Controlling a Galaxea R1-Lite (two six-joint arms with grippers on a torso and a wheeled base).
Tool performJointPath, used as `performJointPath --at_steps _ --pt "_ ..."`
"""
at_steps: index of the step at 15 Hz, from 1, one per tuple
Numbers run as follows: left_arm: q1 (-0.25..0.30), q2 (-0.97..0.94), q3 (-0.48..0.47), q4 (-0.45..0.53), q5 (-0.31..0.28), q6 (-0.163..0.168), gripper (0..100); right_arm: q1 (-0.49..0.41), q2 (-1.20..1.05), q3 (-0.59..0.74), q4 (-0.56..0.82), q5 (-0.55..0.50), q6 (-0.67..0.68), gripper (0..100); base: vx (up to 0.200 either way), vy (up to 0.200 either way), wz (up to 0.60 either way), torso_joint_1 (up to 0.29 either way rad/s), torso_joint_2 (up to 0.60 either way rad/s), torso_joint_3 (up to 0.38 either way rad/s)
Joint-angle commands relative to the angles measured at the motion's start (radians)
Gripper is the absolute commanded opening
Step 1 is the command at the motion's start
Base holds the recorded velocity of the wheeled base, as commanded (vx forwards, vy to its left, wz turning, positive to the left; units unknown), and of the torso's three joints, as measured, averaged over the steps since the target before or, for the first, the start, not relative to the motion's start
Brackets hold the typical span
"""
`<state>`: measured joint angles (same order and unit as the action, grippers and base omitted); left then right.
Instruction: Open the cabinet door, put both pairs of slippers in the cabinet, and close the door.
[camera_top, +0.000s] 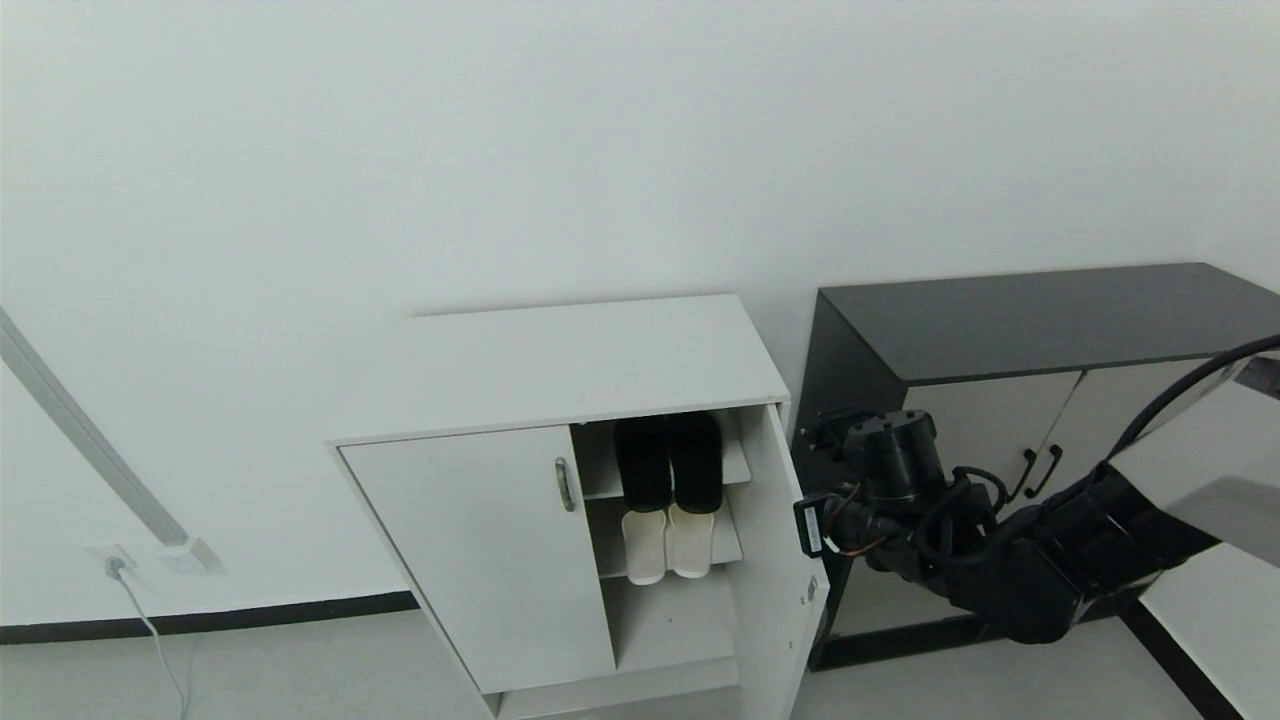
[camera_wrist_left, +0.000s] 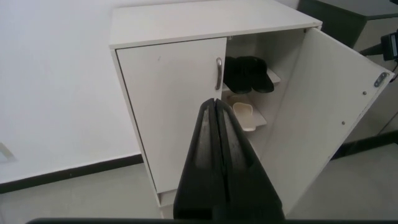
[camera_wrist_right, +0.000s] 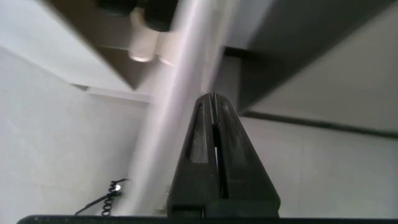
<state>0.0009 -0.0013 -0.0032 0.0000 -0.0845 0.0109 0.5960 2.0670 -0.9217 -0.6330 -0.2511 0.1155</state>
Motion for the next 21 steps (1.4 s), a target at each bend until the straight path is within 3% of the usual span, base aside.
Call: performJointPath --at_steps 1,6,11,15,21 --pt "0.001 0.001 0.000 0.000 0.000 0.000 0 0.035 0.002 0.004 -0.013 0.030 0.003 0 0.000 0.000 0.00 0.000 0.00 0.000" --pt "0.001 0.001 0.000 0.000 0.000 -0.002 0 0.064 -0.018 0.017 -0.037 0.062 0.010 0 0.000 0.000 0.00 0.000 0.00 0.000" --pt "0.001 0.001 0.000 0.000 0.000 -0.002 0 0.064 -0.018 0.103 -0.202 0.107 0.000 0 0.000 0.000 0.00 0.000 0.00 0.000" --pt "0.001 0.001 0.000 0.000 0.000 0.000 0 0.064 -0.027 0.126 -0.238 0.111 0.000 0 0.000 0.000 0.00 0.000 0.00 0.000" --pt "0.001 0.001 0.000 0.000 0.000 0.000 0 0.059 -0.022 0.363 -0.444 0.245 -0.023 0 0.000 0.000 0.00 0.000 0.00 0.000"
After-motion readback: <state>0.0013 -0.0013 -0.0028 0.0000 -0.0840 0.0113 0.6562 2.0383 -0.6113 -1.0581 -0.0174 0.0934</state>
